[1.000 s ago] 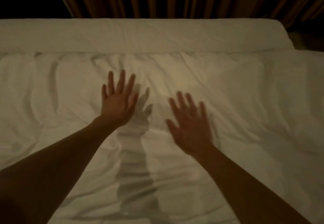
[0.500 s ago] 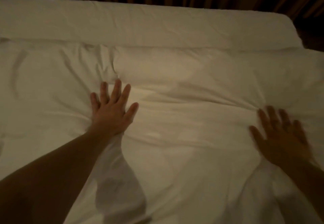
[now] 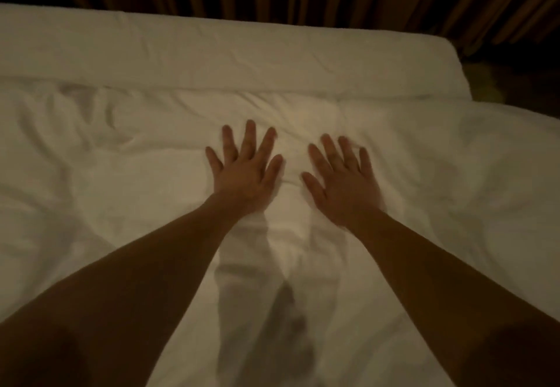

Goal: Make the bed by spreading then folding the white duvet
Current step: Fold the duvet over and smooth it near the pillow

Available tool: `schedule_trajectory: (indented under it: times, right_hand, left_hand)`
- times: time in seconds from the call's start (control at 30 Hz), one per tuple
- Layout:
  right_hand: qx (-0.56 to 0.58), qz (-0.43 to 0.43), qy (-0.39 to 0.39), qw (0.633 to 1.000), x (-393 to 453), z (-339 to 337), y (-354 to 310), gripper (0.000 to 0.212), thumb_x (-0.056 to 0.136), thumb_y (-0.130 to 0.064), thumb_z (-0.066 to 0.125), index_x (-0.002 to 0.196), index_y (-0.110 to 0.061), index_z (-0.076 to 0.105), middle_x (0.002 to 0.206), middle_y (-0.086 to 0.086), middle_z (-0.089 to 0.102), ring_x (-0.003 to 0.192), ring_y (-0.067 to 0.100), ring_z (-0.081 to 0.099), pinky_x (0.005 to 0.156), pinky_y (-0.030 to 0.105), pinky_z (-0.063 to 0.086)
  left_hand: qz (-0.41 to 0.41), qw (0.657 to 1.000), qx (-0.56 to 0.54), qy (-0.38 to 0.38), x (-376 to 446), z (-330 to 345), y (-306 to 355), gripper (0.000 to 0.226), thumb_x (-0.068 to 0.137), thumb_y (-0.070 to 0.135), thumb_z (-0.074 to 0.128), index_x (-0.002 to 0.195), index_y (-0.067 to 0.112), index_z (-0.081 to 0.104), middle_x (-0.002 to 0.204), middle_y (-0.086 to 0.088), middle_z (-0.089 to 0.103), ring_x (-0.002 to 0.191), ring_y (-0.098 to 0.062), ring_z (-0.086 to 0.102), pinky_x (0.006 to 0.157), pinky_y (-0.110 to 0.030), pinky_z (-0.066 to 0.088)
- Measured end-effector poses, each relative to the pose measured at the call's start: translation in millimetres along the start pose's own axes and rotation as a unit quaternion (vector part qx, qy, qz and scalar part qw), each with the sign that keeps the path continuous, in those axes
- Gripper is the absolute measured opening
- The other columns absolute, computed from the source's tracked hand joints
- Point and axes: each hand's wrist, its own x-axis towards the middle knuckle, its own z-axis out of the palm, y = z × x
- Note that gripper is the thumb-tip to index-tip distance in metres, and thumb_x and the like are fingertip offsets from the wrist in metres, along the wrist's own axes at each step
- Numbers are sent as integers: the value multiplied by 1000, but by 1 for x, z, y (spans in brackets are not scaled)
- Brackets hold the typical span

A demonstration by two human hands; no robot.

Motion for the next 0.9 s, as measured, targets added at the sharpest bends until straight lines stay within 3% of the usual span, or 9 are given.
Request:
schedule_trajectory:
  times: [0.17, 0.3, 0.5, 0.67, 0.73, 0.9]
  right_hand:
    - [-33, 10, -4, 999, -42, 18, 148, 69, 101, -63, 22, 160, -29, 20, 168, -2, 13, 155, 17, 7, 125, 39, 5]
    - [-33, 30, 9, 999, -43, 18, 206, 73, 98, -69, 17, 161, -32, 14, 169, -6, 7, 155, 14, 2, 125, 41, 0]
    - [-35, 120, -18, 992, -74, 12, 312, 77, 96, -72, 6, 161, -32, 1, 169, -6, -4, 155, 15, -6, 125, 42, -4]
    - [-65, 181, -71, 979, -77, -15, 353, 81, 92, -74, -2, 161, -31, -4, 168, -5, -15, 154, 21, -15, 123, 50, -9]
    - [-67, 186, -56, 979, -70, -31, 347, 80, 94, -72, -2, 161, -29, -3, 168, 0, -15, 154, 25, -15, 123, 53, -10]
    - [3, 34, 57, 998, -30, -54, 263, 68, 100, -61, 9, 161, -32, 6, 170, -1, -5, 155, 22, -8, 123, 51, -8]
  left_hand:
    - [-51, 996, 71, 4, 13, 45, 54, 68, 93, 74, 2, 154, 50, -13, 167, 2, -23, 149, -43, -24, 112, -75, -5]
    - [-64, 994, 86, 1, 26, 62, 100, 70, 89, 79, 2, 152, 53, -15, 165, -5, -27, 147, -46, -26, 112, -75, -7]
    - [-3, 998, 62, -21, 34, 81, 190, 71, 88, 80, 1, 151, 54, -16, 165, -5, -27, 148, -45, -24, 113, -73, -7]
    - [58, 995, 50, -56, 35, 74, 228, 70, 91, 74, 5, 154, 51, -13, 165, 2, -27, 151, -36, -24, 116, -70, -3]
    - [70, 996, 26, -42, 42, 66, 237, 69, 94, 72, 8, 156, 48, -11, 166, 4, -24, 151, -32, -24, 118, -67, -3]
    - [96, 994, 37, -42, 56, 59, 271, 68, 94, 68, 7, 156, 46, -15, 165, 9, -26, 150, -31, -28, 118, -66, -5]
